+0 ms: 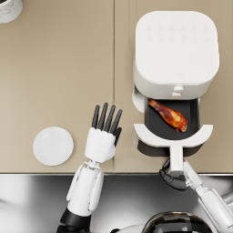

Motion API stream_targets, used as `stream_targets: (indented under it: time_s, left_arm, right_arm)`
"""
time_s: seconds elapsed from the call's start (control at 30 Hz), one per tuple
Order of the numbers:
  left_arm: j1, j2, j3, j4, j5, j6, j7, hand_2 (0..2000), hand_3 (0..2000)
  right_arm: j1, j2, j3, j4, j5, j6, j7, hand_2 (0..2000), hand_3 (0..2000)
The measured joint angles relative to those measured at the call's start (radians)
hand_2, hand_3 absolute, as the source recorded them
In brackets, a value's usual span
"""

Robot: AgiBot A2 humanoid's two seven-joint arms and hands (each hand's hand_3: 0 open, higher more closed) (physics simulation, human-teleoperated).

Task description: Pick up the drumstick and place it into the air fryer

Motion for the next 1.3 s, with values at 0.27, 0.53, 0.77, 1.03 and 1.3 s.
stream_targets:
  time_s: [0.27,0.53,0.77,1.03,1.3]
  left_arm:
    - [-0.144,-0.025,-0.229,-0.169,-0.001,-0.006,0.001,0,0]
    - [-0.158,-0.022,-0.326,-0.181,-0.001,-0.006,0.001,0,0]
    - [-0.172,-0.020,-0.352,-0.176,-0.001,-0.006,0.001,0,0]
    - [-0.179,-0.018,-0.363,-0.178,-0.001,-0.006,0.001,0,0]
    - [-0.188,-0.016,-0.362,-0.166,-0.001,-0.006,0.001,0,0]
  right_arm:
    - [0.107,-0.156,-0.075,-0.184,0.001,0.061,-0.005,2000,2000]
    - [0.250,-0.306,-0.154,-0.365,0.002,0.052,-0.013,2000,2000]
    - [0.288,-0.395,-0.233,-0.447,0.006,0.081,-0.014,2000,2000]
    - [0.435,-0.438,-0.262,-0.646,0.009,0.132,-0.011,2000,2000]
    - [0.487,-0.420,-0.227,-0.707,0.004,0.163,-0.001,2000,2000]
